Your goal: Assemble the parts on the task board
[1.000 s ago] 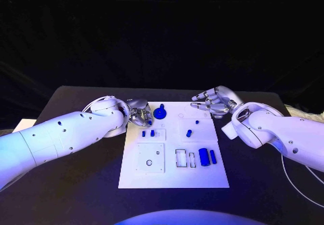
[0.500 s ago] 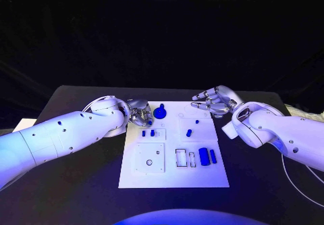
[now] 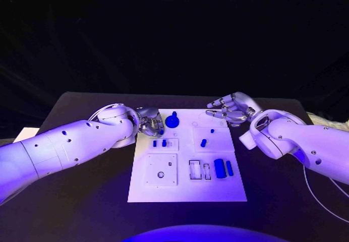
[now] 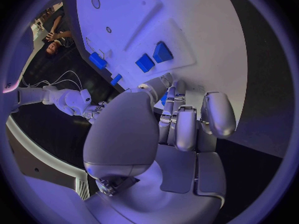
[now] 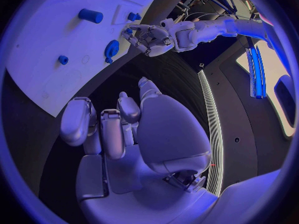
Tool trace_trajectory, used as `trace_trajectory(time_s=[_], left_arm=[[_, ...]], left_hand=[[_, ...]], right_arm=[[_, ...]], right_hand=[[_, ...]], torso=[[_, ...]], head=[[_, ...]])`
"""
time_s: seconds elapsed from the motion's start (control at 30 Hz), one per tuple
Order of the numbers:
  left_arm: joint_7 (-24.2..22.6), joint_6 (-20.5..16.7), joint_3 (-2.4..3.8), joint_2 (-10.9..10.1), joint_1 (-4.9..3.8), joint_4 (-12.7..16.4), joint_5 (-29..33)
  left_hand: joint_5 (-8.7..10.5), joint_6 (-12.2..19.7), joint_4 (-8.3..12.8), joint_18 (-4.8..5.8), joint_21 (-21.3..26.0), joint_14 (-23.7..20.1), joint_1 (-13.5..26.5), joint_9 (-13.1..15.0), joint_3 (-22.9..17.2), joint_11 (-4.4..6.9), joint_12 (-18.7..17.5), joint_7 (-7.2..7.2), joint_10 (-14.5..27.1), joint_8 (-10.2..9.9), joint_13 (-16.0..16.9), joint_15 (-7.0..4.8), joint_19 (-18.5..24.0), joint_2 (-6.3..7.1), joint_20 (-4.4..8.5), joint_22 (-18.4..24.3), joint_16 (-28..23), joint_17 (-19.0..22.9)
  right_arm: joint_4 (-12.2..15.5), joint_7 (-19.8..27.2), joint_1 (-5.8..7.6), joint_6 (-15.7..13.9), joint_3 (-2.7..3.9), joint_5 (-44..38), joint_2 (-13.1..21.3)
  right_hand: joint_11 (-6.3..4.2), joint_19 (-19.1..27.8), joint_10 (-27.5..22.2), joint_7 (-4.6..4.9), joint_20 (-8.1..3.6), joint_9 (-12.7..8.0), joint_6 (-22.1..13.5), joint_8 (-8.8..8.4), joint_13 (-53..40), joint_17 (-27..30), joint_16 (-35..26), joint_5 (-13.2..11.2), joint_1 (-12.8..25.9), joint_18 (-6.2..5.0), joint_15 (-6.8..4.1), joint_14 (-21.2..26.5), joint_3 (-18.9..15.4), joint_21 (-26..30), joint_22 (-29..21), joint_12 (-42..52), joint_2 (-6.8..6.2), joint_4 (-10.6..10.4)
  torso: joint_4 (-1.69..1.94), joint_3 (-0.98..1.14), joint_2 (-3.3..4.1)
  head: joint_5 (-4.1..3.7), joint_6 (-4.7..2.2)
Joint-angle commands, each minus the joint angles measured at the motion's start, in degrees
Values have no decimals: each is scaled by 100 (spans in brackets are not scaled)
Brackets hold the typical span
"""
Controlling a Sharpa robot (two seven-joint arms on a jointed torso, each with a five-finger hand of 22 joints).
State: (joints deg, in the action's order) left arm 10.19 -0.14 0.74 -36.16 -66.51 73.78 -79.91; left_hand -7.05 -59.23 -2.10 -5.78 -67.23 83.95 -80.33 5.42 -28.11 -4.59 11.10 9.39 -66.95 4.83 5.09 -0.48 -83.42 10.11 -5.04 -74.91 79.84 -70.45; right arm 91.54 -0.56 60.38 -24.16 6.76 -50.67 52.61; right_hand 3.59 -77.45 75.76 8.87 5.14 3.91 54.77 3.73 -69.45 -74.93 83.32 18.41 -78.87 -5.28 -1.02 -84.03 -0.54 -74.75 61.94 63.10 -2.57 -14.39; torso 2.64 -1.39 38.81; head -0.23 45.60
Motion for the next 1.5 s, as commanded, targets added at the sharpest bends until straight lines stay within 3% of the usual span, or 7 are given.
trace_trajectory(time_s=[0.03,0.33,0.7,0.83,1.13,1.33,1.5], left_arm=[[58,107,0,-1,1,-3,-25],[41,28,1,-48,1,22,-16],[-259,-571,42,-335,-8,158,574],[-651,-1082,63,-527,-22,223,1611],[-2048,-1813,14,-960,-27,639,5508],[-2718,-1809,-57,-1197,-14,1128,7676],[-2940,-1775,-74,-1319,-6,1382,8266]], left_hand=[[19,41,1,110,26,224,45,-13,-31,-41,-36,5,7,-27,-8,49,-14,29,-40,-217,-12,11],[19,75,10,102,65,215,57,-54,-49,-70,-104,31,58,-72,-23,73,0,64,-65,-203,-19,40],[5,71,87,76,169,192,-46,-109,-208,-85,-197,25,103,-94,-46,92,39,37,-96,-159,-39,106],[1,-24,146,15,460,127,-114,-115,-354,-85,-237,11,120,-56,-57,82,144,5,-97,-10,-137,285],[23,-175,338,-467,3193,-1083,-124,-147,-661,-117,-56,64,121,5,-22,101,1461,-26,-106,1393,-1805,2787],[36,-271,331,-477,3305,-1143,-8,-135,-443,-59,168,14,43,95,57,74,1512,-113,-98,1470,-1921,2994],[35,-277,336,-475,3343,-1151,27,-137,-359,-44,241,3,51,116,83,68,1506,-143,-93,1505,-1943,3052]], right_arm=[[-2,29,-4,85,0,-21,-4],[-68,-17,-4,109,0,-35,7],[-266,-247,-4,375,0,-1063,26],[-356,-368,-4,540,0,-1817,26],[-411,-768,-10,957,1,-4071,-12],[-396,-1020,-32,1204,-3,-5187,-102],[-393,-1144,-40,1418,-33,-5679,-191]], right_hand=[[2,33,-27,-13,1,8,-12,30,5,-454,-21,38,9,-31,21,-348,-36,33,-5,-19,64,-3],[2,86,-185,-13,2,7,-15,28,217,-381,-75,39,-5,-53,21,-327,-51,105,-120,-294,71,-4],[-16,331,-1243,-19,-48,16,134,88,2862,376,-763,-43,-514,-174,-7,-145,52,651,-848,-3357,120,6],[24,299,-1306,-24,-39,17,284,112,3508,500,-881,-129,-799,-169,-6,-151,242,680,-873,-4031,64,65],[33,242,-1266,-97,-19,11,569,99,4743,479,-879,-575,-1091,-166,19,-212,671,686,-858,-5113,-144,72],[22,220,-1129,-136,-11,4,673,43,5346,486,-892,-928,-1097,-168,35,-234,1063,701,-866,-5460,-302,3],[-4,213,-1111,-190,-26,5,714,20,5636,502,-910,-1115,-1095,-167,8,-240,1336,718,-880,-5622,-384,-2]], torso=[[1,-1,-1],[0,-5,-1],[6,-4,-13],[8,1,-20],[12,-10,-4],[16,-20,-3],[5,-19,4]], head=[[6,7],[-5,5],[-56,-26],[-33,-42],[-61,-127],[-184,-182],[-244,-227]])
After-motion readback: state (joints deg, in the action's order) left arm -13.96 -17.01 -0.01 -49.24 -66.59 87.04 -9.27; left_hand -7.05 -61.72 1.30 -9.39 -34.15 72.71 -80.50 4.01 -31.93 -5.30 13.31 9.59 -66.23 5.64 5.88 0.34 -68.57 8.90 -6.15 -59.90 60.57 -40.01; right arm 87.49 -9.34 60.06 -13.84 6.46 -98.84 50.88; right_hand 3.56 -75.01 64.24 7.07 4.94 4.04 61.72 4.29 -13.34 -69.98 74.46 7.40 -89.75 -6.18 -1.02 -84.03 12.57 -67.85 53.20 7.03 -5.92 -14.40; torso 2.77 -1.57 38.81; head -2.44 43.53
